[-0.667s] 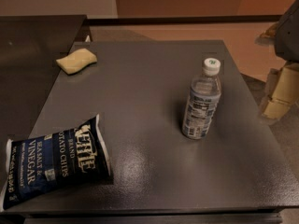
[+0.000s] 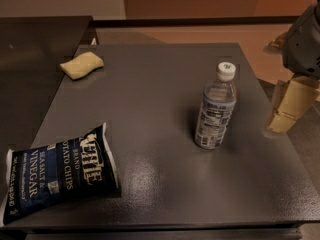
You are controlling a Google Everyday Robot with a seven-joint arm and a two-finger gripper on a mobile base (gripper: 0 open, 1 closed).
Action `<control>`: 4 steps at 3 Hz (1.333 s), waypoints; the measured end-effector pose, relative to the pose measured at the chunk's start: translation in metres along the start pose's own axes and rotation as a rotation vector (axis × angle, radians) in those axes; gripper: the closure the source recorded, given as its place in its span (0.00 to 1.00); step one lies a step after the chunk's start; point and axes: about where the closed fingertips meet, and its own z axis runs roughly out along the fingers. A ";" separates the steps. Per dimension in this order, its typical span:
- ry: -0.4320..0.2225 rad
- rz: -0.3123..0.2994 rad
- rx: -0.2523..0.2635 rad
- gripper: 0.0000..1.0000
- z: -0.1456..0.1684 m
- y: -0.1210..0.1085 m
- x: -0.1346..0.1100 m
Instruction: Move blue plastic bottle near blue chip bag
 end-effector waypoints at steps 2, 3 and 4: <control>-0.204 0.013 -0.071 0.00 0.022 0.003 -0.032; -0.302 0.029 -0.114 0.00 0.029 0.008 -0.046; -0.361 0.028 -0.146 0.00 0.036 0.016 -0.055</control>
Offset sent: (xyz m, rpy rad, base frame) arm 0.0193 0.0562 -0.0171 0.3753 0.0372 0.0858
